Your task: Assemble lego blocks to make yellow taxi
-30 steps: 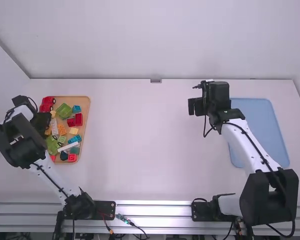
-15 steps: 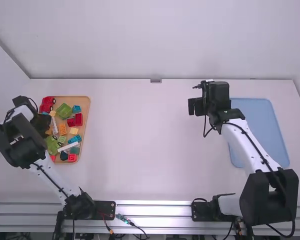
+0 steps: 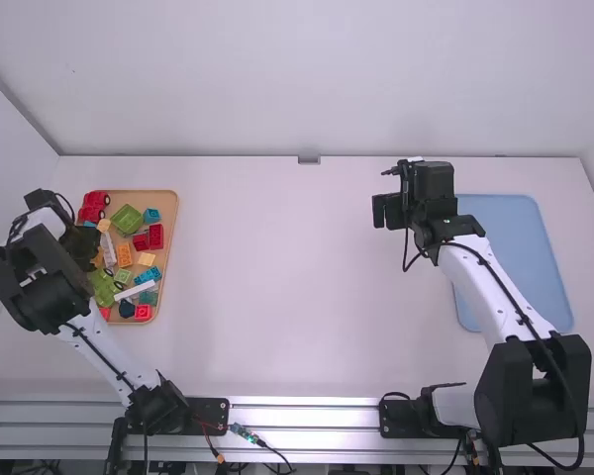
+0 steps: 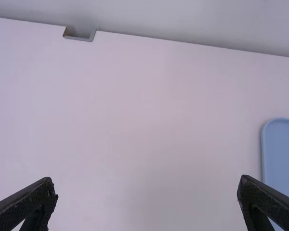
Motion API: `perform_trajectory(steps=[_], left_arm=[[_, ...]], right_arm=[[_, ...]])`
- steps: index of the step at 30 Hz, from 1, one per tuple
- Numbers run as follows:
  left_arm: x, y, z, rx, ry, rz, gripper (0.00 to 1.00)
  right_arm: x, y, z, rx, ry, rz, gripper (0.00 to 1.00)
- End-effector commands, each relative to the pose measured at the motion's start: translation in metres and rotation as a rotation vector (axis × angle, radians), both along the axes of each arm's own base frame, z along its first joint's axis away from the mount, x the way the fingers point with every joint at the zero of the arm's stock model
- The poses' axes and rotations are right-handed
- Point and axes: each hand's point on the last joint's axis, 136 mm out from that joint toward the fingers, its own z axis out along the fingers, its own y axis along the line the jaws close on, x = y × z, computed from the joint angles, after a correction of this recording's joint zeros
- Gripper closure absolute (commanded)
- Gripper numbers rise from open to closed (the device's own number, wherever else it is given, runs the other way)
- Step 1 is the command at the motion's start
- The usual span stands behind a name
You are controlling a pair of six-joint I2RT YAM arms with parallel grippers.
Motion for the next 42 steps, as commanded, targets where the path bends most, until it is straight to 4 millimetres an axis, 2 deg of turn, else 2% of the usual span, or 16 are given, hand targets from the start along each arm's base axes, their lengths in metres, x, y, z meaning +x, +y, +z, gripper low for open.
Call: perform_trajectory(steps=[1, 4, 7, 10, 14, 17, 21, 25, 26, 28, 30, 33, 34, 35, 38, 42], left_arm=[[-0.005, 0.001, 0.0, 0.003, 0.029, 0.013, 0.83], [-0.006, 0.003, 0.008, 0.009, 0.045, 0.016, 0.9], [-0.006, 0.006, 0.019, 0.013, 0.056, 0.018, 0.92], [-0.003, 0.012, 0.043, 0.026, 0.065, 0.021, 0.98], [0.008, 0.015, 0.078, 0.05, 0.052, -0.021, 0.98], [0.026, 0.008, 0.101, 0.067, 0.029, -0.164, 0.98], [0.05, -0.023, 0.123, 0.126, 0.071, -0.399, 0.98], [0.094, -0.088, 0.138, 0.234, 0.089, -0.688, 0.98], [0.097, -0.095, 0.139, 0.243, 0.089, -0.71, 0.98], [0.119, -0.147, 0.149, 0.307, 0.083, -0.83, 0.98], [0.127, -0.176, 0.155, 0.347, 0.081, -0.895, 0.98], [0.144, -0.258, 0.162, 0.423, 0.032, -1.176, 0.99], [0.145, -0.284, 0.163, 0.437, 0.011, -1.289, 0.99], [0.145, -0.297, 0.162, 0.445, 0.005, -1.347, 0.99], [0.134, -0.359, 0.155, 0.508, 0.009, -1.625, 0.98], [0.117, -0.403, 0.14, 0.555, 0.016, -1.829, 0.99]], right_arm=[[0.007, 0.003, 0.012, 0.006, -0.027, 0.005, 0.01], [0.007, 0.003, 0.012, 0.006, -0.027, 0.003, 0.01], [0.007, 0.003, 0.012, 0.006, -0.027, 0.005, 0.01], [0.007, 0.003, 0.013, 0.006, -0.03, 0.003, 0.01], [0.008, 0.003, 0.013, 0.006, -0.033, 0.003, 0.01], [0.009, 0.003, 0.015, 0.008, -0.043, 0.004, 0.01], [0.013, 0.003, 0.02, 0.013, -0.068, 0.003, 0.01], [0.016, 0.003, 0.025, 0.027, -0.086, -0.013, 0.01], [0.016, 0.002, 0.025, 0.03, -0.087, -0.02, 0.01], [0.018, -0.005, 0.026, 0.039, -0.089, -0.057, 0.01], [0.018, -0.012, 0.027, 0.039, -0.09, -0.082, 0.01], [0.018, -0.023, 0.027, 0.042, -0.084, -0.103, 0.01], [0.017, -0.026, 0.026, 0.04, -0.079, -0.11, 0.01], [0.017, -0.027, 0.025, 0.039, -0.077, -0.113, 0.01], [0.015, -0.036, 0.023, 0.036, -0.064, -0.133, 0.01], [0.013, -0.046, 0.023, 0.033, -0.057, -0.159, 0.01]])
